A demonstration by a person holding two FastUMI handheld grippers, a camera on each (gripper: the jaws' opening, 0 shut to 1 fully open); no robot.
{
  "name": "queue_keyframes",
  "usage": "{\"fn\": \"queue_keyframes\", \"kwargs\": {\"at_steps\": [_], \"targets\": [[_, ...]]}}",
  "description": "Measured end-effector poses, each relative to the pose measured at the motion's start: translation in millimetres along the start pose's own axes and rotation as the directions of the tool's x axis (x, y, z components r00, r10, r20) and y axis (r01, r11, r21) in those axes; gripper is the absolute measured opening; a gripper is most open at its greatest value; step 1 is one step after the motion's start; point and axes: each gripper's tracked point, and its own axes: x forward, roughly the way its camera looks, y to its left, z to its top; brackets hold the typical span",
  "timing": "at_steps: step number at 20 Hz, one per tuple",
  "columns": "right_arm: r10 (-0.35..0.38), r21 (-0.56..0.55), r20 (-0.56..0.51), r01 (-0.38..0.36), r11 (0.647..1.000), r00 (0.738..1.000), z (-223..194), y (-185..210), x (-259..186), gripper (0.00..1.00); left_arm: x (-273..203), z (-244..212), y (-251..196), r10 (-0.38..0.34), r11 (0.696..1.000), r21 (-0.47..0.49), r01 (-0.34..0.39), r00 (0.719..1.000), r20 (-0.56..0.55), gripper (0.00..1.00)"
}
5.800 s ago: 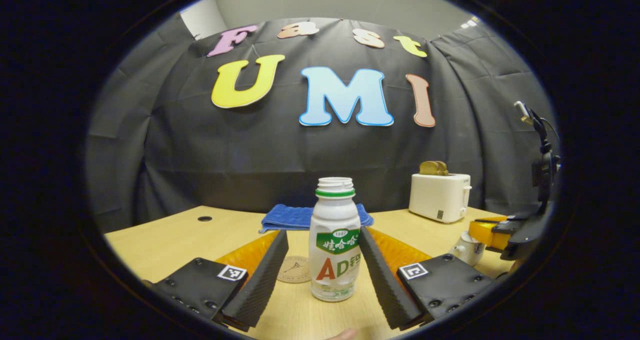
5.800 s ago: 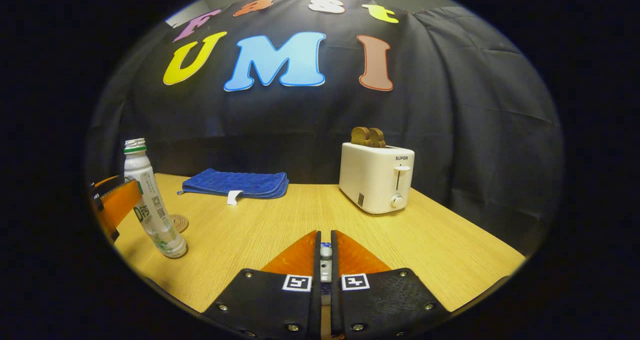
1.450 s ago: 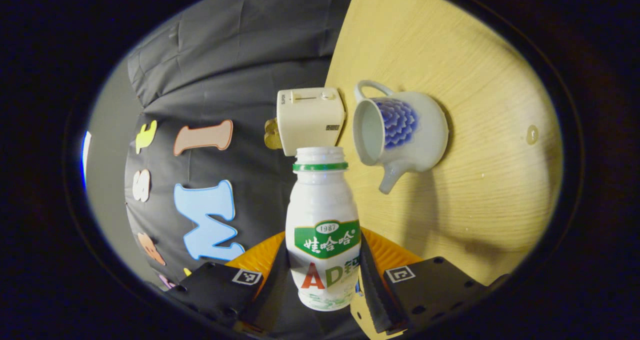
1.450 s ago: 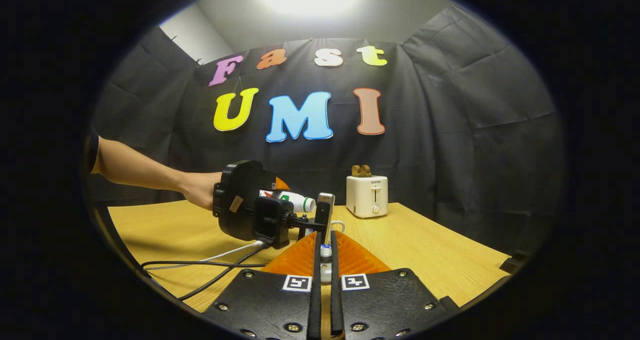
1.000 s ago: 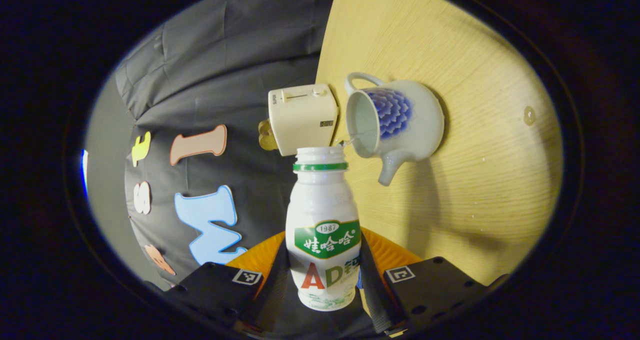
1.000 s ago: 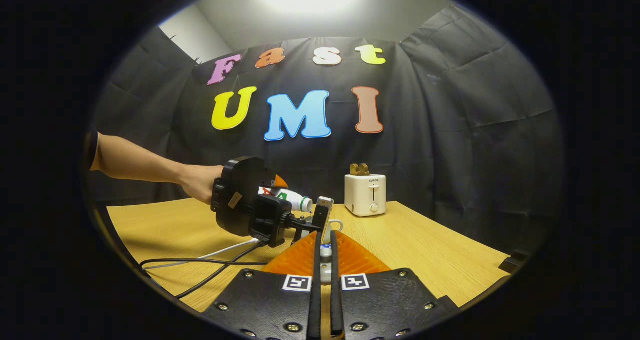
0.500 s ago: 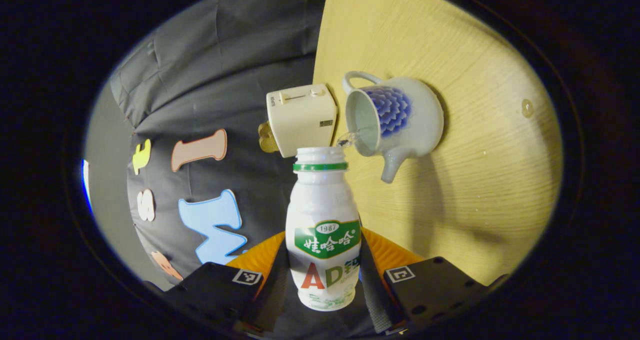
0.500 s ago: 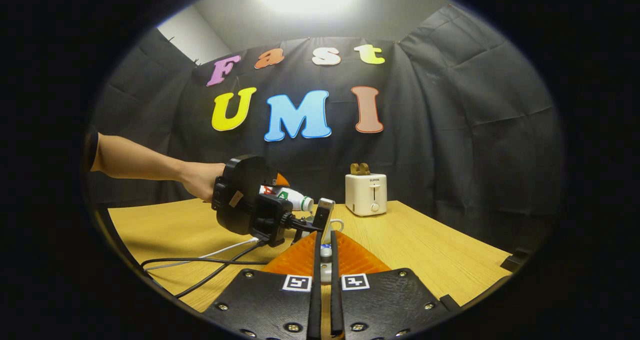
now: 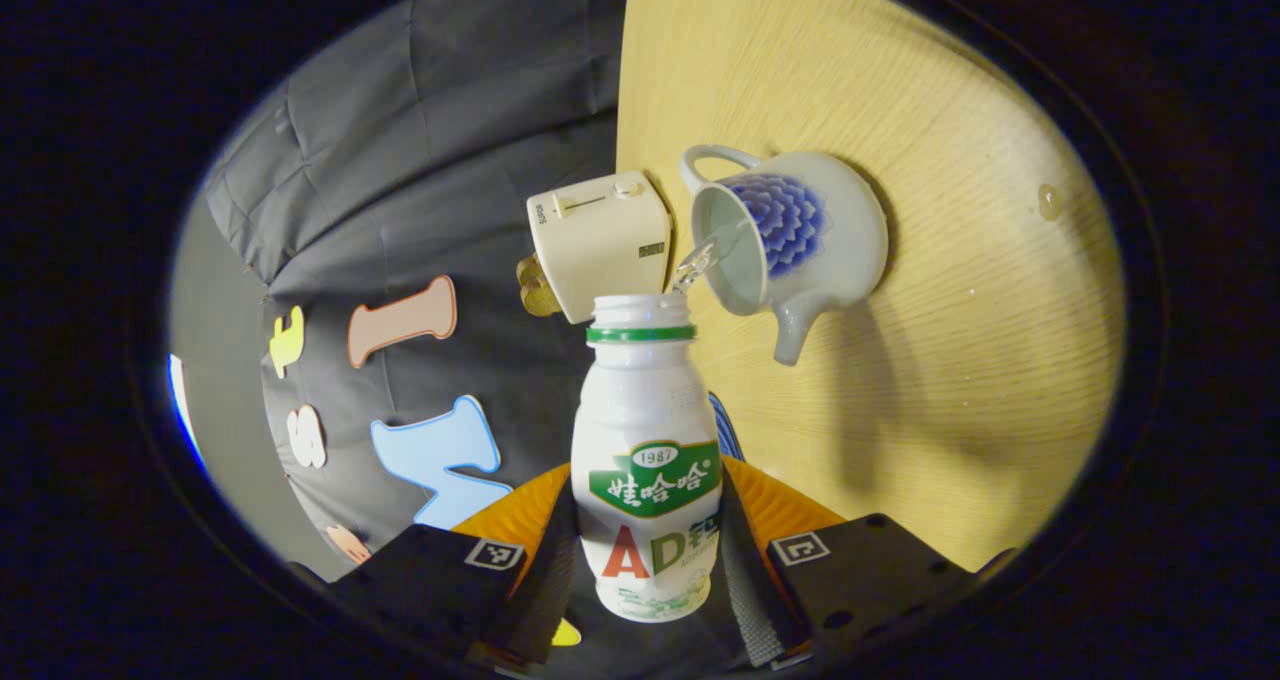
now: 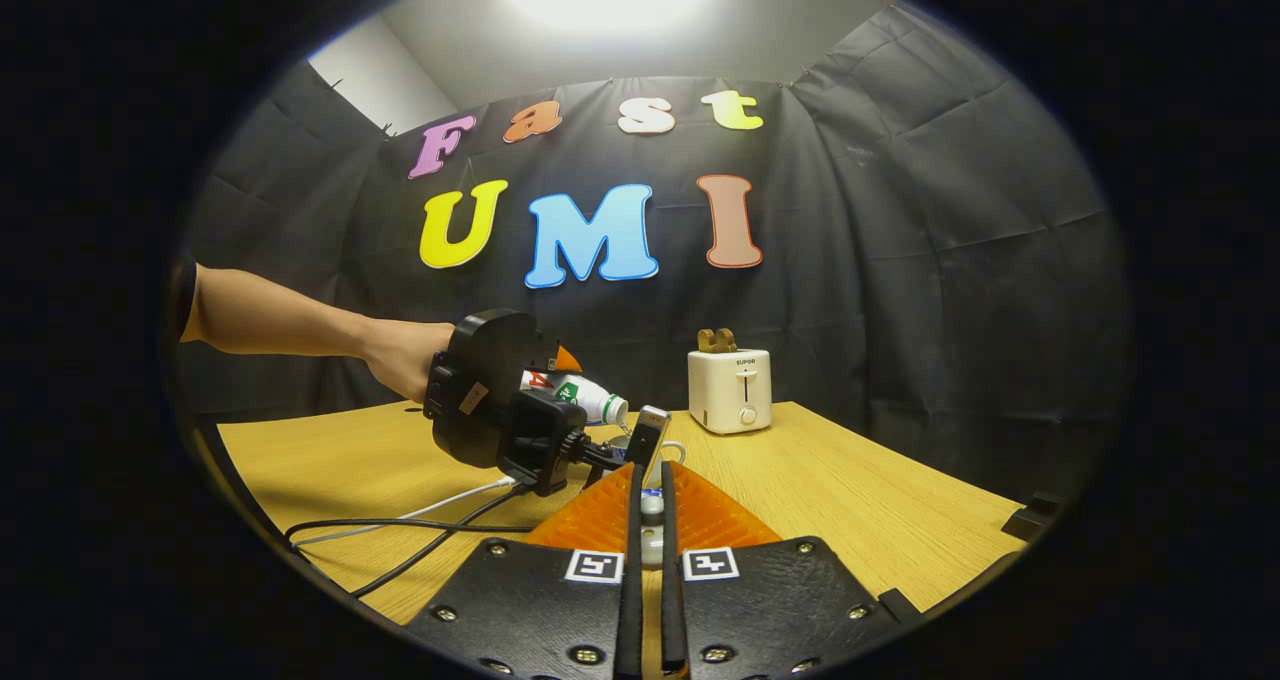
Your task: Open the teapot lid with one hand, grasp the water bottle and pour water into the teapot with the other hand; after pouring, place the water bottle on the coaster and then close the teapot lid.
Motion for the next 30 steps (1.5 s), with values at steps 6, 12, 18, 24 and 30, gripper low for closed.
{"fn": "queue_keyframes", "kwargs": {"at_steps": [6,12,18,24,30], "targets": [[0.004,-0.004,0.004,-0.004,1.000,1.000,2,1,-1,0.07,1,0,3,0.004,1.000,0.023,-0.004,1.000,-0.001,0.78],[0.010,-0.003,0.008,-0.010,1.000,1.000,3,2,-2,0.07,1,-2,6,0.010,0.998,0.061,-0.010,1.000,-0.009,0.80],[0.014,0.007,0.007,-0.014,1.000,1.000,4,3,-3,0.07,0,0,8,0.008,0.995,0.098,-0.008,1.000,-0.008,0.75],[0.014,0.003,0.005,-0.014,1.000,1.000,2,2,-3,0.07,-2,5,8,-0.001,0.991,0.131,0.001,1.000,-0.004,0.80],[0.017,0.002,0.012,-0.017,1.000,1.000,5,3,-2,0.07,-2,8,9,0.000,0.988,0.153,0.000,1.000,-0.003,0.80]]}}
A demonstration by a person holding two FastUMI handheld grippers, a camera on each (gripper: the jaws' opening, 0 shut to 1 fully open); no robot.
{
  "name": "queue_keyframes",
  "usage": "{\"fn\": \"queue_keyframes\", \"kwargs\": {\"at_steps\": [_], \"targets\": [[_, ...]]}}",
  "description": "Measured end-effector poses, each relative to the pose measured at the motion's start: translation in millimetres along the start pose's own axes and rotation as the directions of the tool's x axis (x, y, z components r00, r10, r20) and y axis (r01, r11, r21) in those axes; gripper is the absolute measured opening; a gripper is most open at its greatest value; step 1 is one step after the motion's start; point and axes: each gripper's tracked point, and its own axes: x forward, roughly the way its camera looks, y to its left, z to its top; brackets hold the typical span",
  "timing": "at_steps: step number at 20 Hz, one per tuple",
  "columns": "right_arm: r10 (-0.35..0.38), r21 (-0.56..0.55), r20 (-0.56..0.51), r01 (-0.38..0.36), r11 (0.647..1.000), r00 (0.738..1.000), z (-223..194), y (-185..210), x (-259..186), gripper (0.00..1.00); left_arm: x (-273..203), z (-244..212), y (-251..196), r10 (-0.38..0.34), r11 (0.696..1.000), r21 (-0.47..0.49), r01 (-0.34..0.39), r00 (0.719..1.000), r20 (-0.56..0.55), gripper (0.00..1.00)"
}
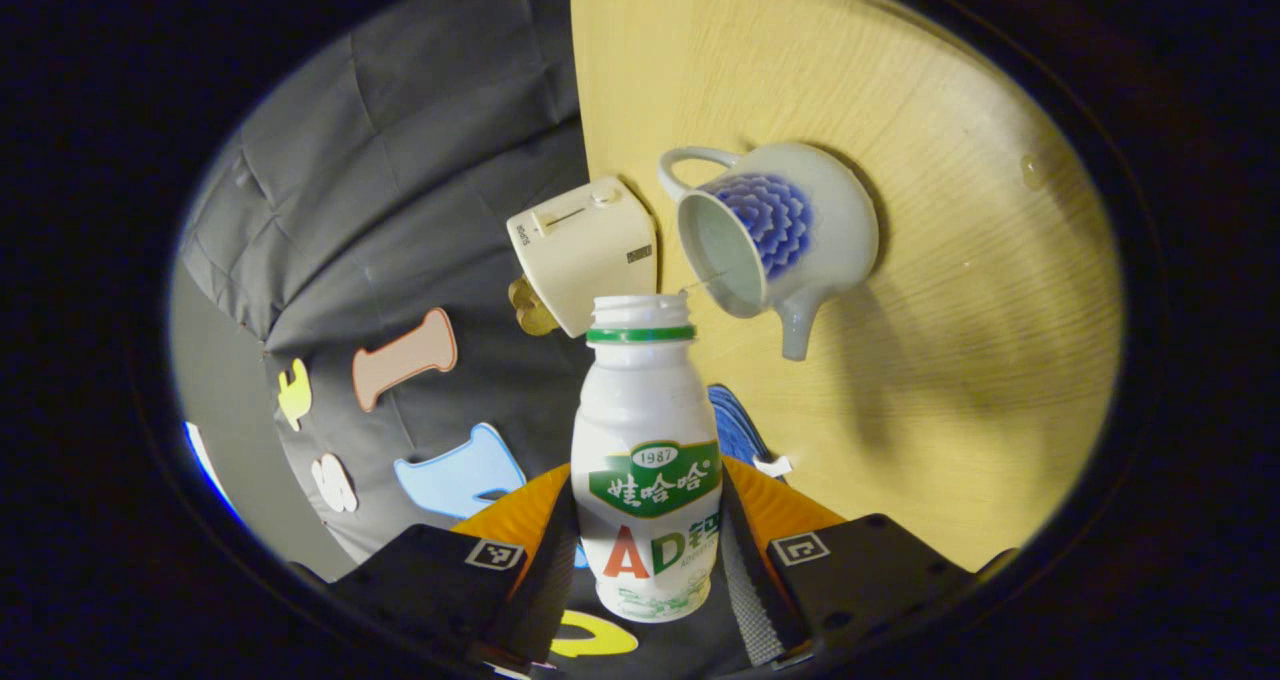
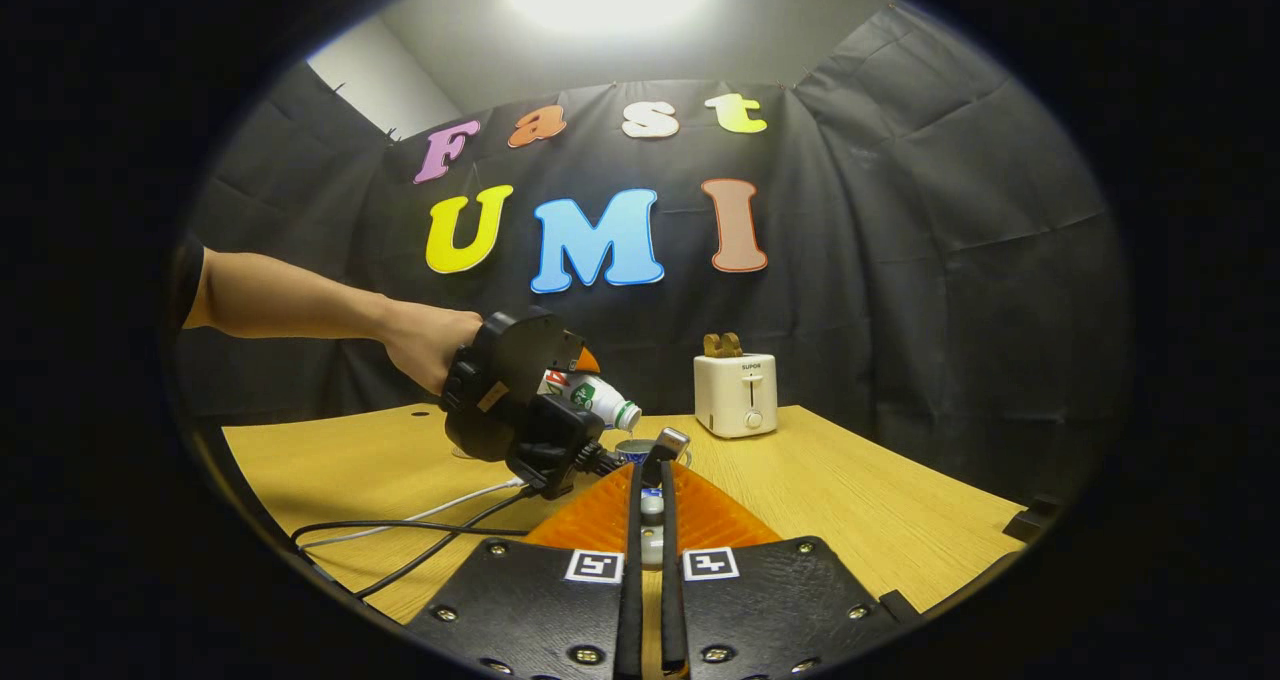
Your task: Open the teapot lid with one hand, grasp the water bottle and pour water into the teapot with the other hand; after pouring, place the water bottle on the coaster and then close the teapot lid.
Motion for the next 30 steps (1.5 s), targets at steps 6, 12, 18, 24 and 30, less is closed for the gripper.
{"fn": "queue_keyframes", "kwargs": {"at_steps": [6,12,18,24,30], "targets": [[0.004,0.001,-0.014,-0.004,1.000,1.000,-3,1,0,0.07,2,6,-2,-0.009,1.000,0.002,0.009,1.000,0.007,0.80],[0.009,0.002,-0.021,-0.009,1.000,1.000,-5,1,1,0.07,5,6,-5,-0.014,1.000,-0.010,0.014,1.000,0.010,0.75],[0.009,0.000,-0.020,-0.009,1.000,1.000,-6,2,1,0.07,7,12,-9,-0.010,0.998,-0.064,0.012,0.999,0.032,0.80],[0.013,0.012,-0.026,-0.013,1.000,1.000,-7,1,1,0.07,4,16,-12,0.024,0.980,-0.197,-0.011,0.998,0.063,0.70],[0.009,-0.004,0.011,-0.009,1.000,1.000,6,4,-3,0.07,-3,7,-25,0.083,0.871,-0.490,-0.036,0.994,0.074,0.75]]}}
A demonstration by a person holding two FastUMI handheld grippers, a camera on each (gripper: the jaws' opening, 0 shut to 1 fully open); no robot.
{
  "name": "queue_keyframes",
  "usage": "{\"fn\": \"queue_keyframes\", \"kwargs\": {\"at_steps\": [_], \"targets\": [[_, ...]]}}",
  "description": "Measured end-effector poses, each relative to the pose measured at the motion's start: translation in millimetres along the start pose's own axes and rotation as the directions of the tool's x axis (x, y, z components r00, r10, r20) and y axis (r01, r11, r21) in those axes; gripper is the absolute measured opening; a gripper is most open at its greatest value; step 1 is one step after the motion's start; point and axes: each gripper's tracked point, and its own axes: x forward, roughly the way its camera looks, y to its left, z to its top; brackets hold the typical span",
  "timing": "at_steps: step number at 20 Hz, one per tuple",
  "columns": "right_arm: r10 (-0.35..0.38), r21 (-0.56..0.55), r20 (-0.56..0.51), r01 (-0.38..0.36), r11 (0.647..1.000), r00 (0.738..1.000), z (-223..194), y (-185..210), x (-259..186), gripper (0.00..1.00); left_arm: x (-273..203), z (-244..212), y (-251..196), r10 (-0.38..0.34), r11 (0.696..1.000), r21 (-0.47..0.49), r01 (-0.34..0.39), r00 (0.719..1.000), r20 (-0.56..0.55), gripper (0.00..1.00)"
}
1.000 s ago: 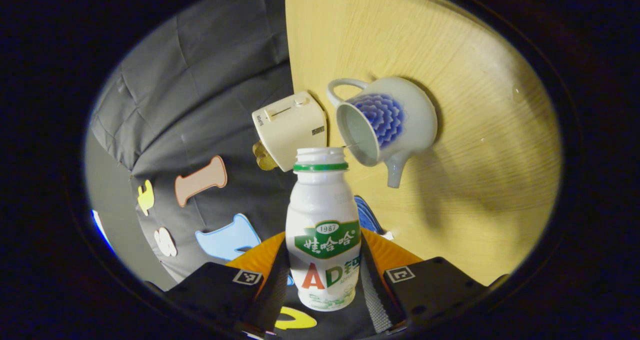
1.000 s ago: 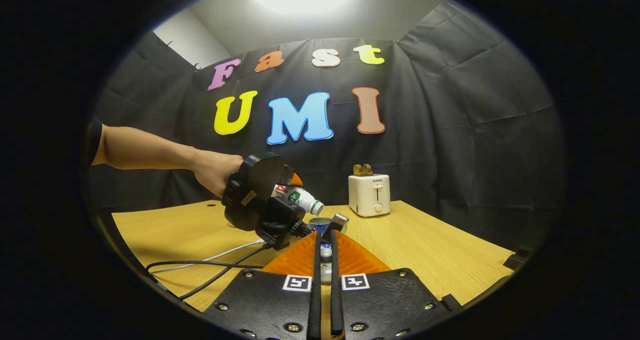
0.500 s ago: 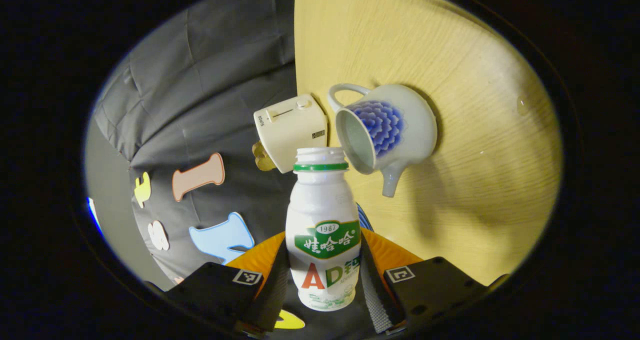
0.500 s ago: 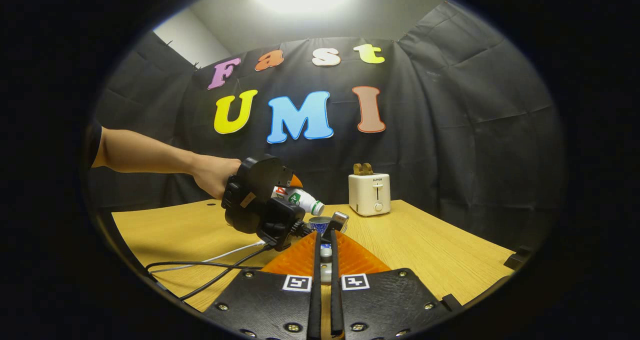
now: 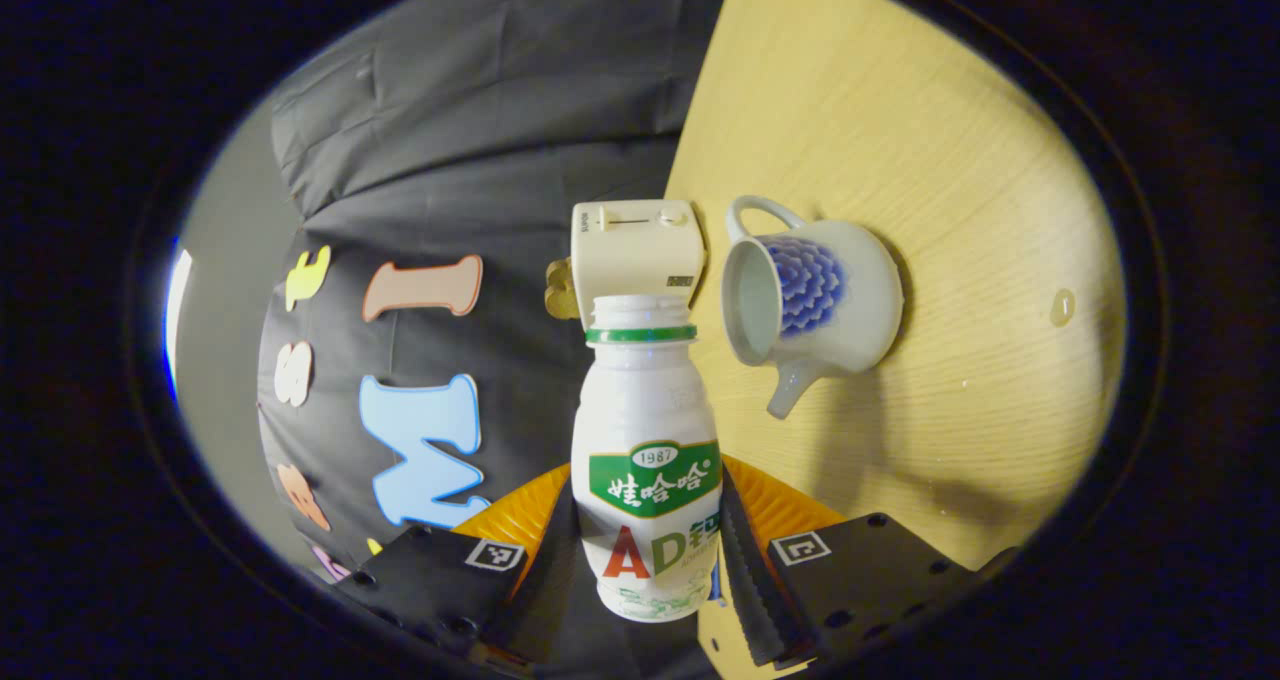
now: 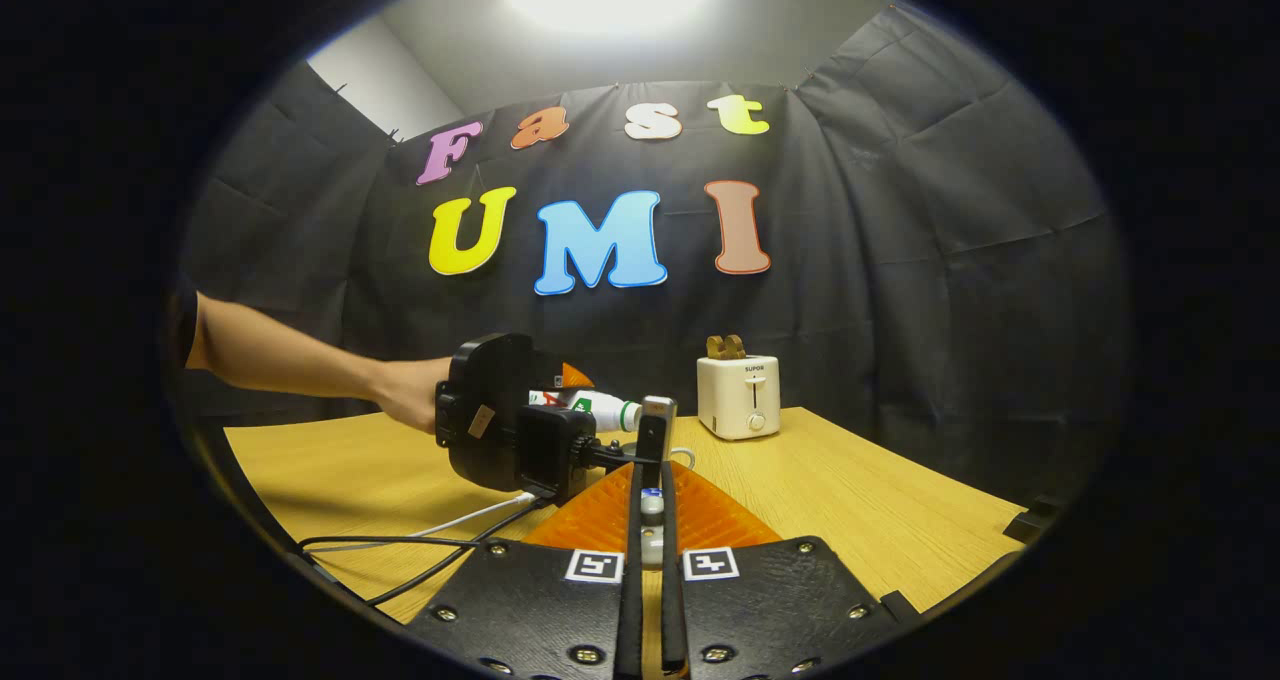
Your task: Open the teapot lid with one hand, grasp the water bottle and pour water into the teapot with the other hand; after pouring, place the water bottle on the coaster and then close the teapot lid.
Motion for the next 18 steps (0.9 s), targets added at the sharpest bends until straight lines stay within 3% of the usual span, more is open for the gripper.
{"fn": "queue_keyframes", "kwargs": {"at_steps": [2,4,7,11,12,15,18], "targets": [[0.007,-0.001,-0.002,-0.007,1.000,1.000,1,4,4,0.07,-6,-9,-1,0.015,0.991,-0.134,-0.016,1.000,-0.005,0.80],[0.016,-0.001,-0.002,-0.016,1.000,1.000,4,7,12,0.07,-12,-18,6,0.044,0.968,-0.247,-0.044,0.999,-0.005,0.75],[0.025,0.001,-0.010,-0.025,1.000,1.000,6,12,31,0.07,-22,-26,19,0.092,0.889,-0.451,-0.077,0.996,0.010,0.75],[0.055,-0.003,-0.041,-0.055,0.998,0.998,3,26,69,0.07,-40,-46,42,0.165,0.737,-0.666,-0.114,0.986,0.013,0.80],[0.053,-0.015,-0.052,-0.054,0.998,0.997,1,27,80,0.07,-43,-54,49,0.188,0.688,-0.714,-0.128,0.982,0.006,0.74],[0.028,-0.057,-0.105,-0.034,0.998,0.994,-14,23,118,0.07,-55,-84,64,0.240,0.478,-0.871,-0.116,0.971,0.002,0.80],[0.016,-0.057,-0.124,-0.024,0.998,0.992,-12,22,151,0.07,-70,-115,74,0.262,0.347,-0.933,-0.098,0.965,-0.004,0.74]]}}
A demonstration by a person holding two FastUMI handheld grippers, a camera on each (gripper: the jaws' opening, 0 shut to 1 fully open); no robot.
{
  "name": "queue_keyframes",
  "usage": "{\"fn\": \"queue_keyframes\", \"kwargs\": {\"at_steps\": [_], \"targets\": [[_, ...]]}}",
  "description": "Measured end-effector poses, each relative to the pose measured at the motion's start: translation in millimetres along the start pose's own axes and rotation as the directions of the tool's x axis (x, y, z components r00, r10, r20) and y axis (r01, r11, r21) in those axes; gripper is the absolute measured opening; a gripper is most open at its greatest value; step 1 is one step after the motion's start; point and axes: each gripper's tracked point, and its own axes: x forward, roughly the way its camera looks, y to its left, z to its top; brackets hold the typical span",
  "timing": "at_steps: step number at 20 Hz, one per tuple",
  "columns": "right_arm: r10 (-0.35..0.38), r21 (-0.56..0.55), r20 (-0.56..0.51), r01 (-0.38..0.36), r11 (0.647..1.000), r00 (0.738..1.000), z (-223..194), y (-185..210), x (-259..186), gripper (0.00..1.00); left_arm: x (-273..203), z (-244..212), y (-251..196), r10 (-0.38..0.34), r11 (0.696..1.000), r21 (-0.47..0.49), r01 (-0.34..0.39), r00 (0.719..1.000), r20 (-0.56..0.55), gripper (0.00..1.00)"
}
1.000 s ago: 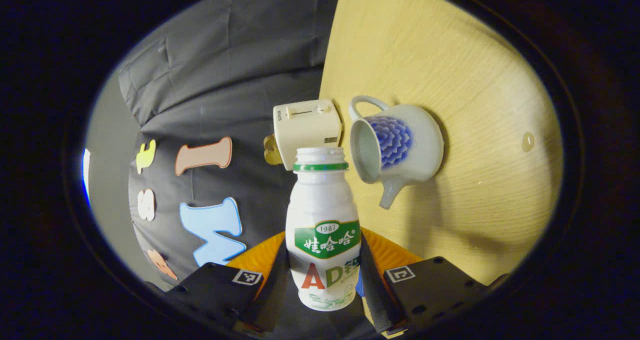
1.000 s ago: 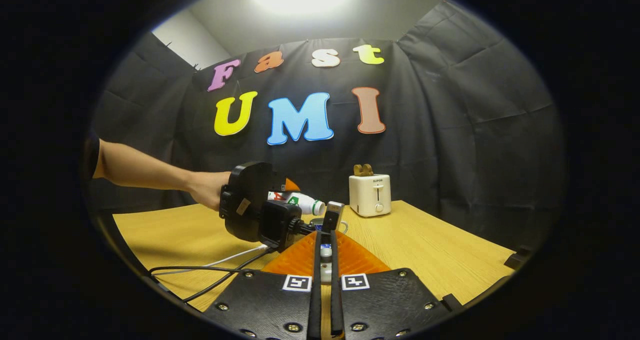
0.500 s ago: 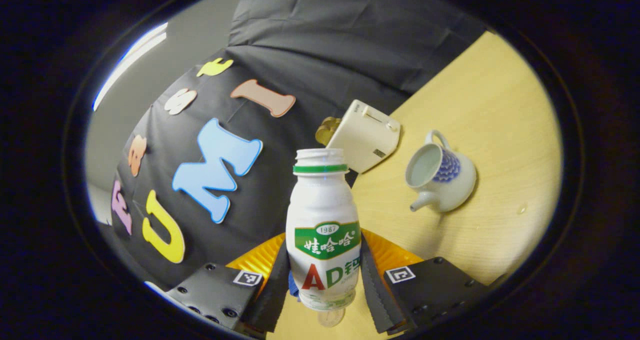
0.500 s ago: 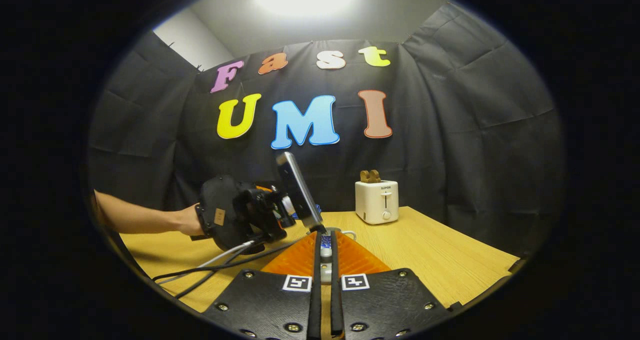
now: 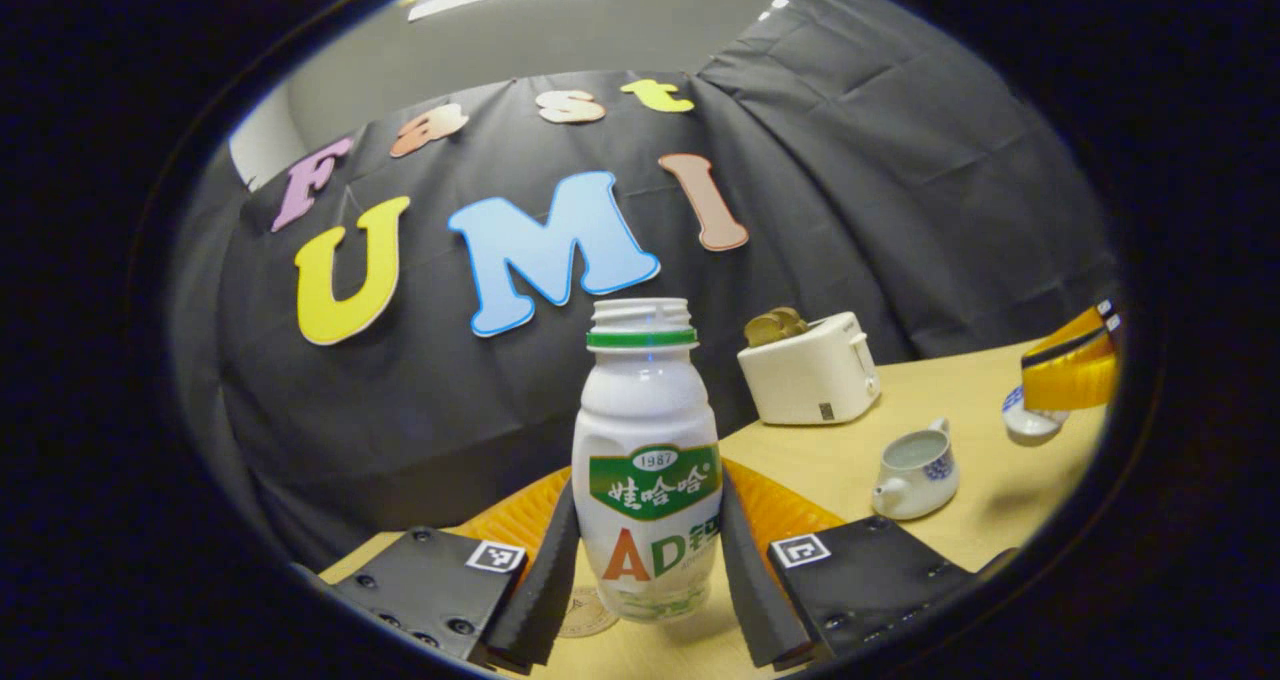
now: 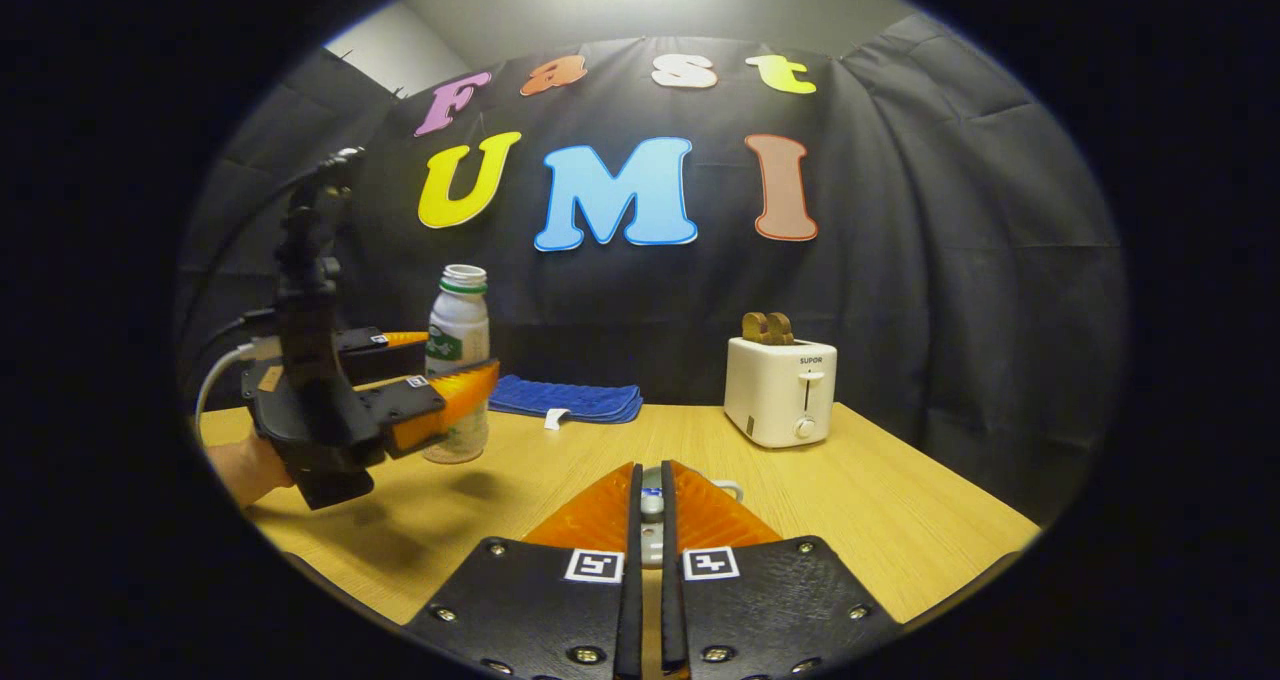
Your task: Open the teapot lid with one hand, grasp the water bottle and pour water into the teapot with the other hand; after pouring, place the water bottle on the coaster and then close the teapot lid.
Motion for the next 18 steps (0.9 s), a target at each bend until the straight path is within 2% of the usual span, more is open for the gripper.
{"fn": "queue_keyframes", "kwargs": {"at_steps": [3,5,6,7,10,11,12,14,15,18], "targets": [[-0.057,-0.056,-0.005,0.056,0.997,0.998,5,-9,35,0.07,4,4,45,0.083,0.989,-0.126,-0.081,0.996,0.015,0.74],[-0.074,-0.074,-0.032,0.072,0.995,0.997,0,-13,54,0.07,4,2,78,0.154,0.966,-0.212,-0.149,0.988,0.007,0.77],[-0.072,-0.058,-0.038,0.070,0.996,0.997,0,-13,60,0.07,4,-2,85,0.157,0.954,-0.257,-0.154,0.988,-0.007,0.73],[-0.074,-0.051,-0.041,0.072,0.996,0.996,1,-13,66,0.07,3,-6,92,0.158,0.943,-0.293,-0.156,0.987,-0.015,0.78],[-0.096,-0.065,-0.053,0.093,0.994,0.994,-1,-18,84,0.07,5,-14,112,0.170,0.911,-0.375,-0.171,0.985,-0.036,0.77],[-0.096,-0.059,-0.066,0.092,0.994,0.993,-6,-19,88,0.07,3,-15,113,0.170,0.901,-0.399,-0.170,0.985,-0.037,0.73],[-0.091,-0.051,-0.074,0.087,0.995,0.993,-9,-17,89,0.07,4,-14,115,0.168,0.900,-0.402,-0.168,0.985,-0.035,0.78],[-0.082,-0.045,-0.085,0.079,0.996,0.993,-14,-15,91,0.07,4,-12,116,0.172,0.904,-0.391,-0.172,0.984,-0.035,0.77],[-0.085,-0.050,-0.084,0.081,0.995,0.993,-15,-15,92,0.07,5,-13,112,0.166,0.907,-0.387,-0.169,0.985,-0.041,0.73],[-0.077,-0.026,-0.106,0.075,0.997,0.991,-22,-15,93,0.07,5,-22,108,0.160,0.916,-0.361,-0.173,0.985,-0.066,0.78]]}}
